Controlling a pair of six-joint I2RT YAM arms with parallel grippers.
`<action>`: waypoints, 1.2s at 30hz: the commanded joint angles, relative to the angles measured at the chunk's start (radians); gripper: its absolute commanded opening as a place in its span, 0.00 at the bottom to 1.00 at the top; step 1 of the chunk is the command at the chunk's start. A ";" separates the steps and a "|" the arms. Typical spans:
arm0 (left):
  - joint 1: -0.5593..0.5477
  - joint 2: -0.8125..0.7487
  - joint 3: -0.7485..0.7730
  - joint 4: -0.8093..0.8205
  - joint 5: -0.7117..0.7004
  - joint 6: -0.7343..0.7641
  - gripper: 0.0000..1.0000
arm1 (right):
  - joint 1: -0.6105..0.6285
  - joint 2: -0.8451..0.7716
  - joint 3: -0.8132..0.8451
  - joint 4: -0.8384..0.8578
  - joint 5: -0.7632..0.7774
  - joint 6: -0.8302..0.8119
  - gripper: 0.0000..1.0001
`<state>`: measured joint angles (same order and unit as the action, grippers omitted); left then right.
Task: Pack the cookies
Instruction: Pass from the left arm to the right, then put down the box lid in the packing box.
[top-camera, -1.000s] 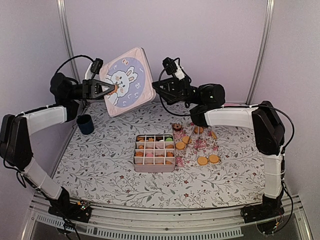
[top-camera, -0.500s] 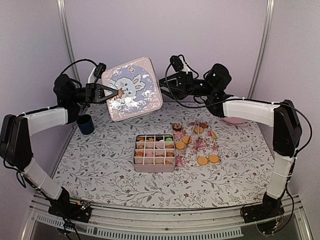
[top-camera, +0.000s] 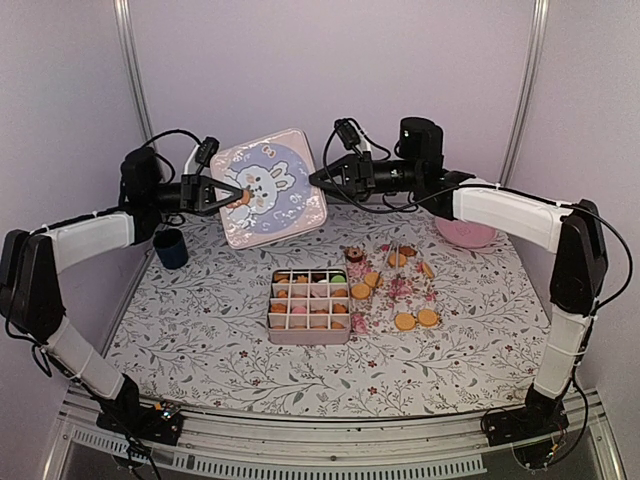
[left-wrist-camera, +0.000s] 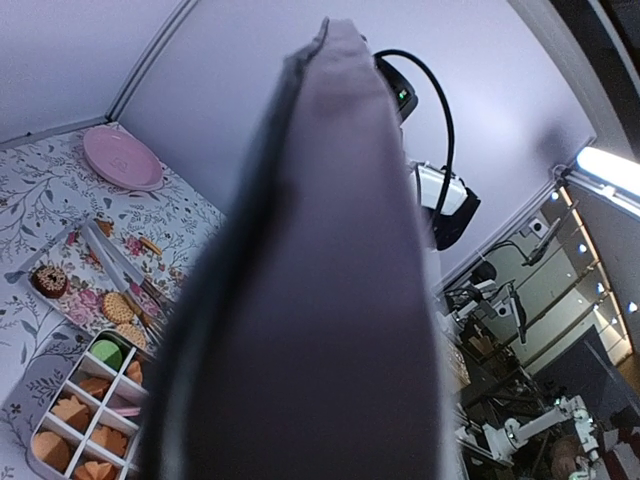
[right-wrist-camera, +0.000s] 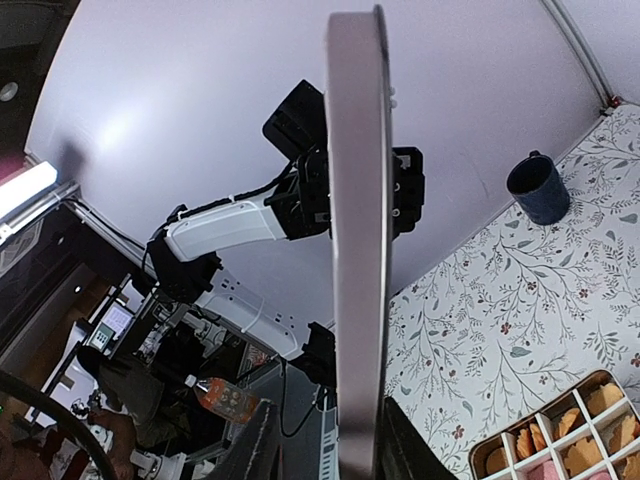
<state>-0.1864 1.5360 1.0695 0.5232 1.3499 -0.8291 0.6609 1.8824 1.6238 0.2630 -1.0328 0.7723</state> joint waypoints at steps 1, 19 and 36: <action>-0.013 -0.015 0.035 -0.129 -0.060 0.111 0.09 | 0.026 0.025 0.074 -0.110 0.059 -0.115 0.27; -0.024 -0.016 0.081 -0.568 -0.413 0.493 0.91 | 0.012 -0.008 -0.191 0.097 0.095 0.156 0.00; -0.025 -0.004 0.046 -0.747 -0.740 0.803 0.99 | -0.053 -0.104 -0.679 0.489 0.089 0.462 0.00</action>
<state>-0.2031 1.5375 1.1446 -0.2020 0.6754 -0.1230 0.6022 1.8019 0.9958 0.5423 -0.9295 1.1202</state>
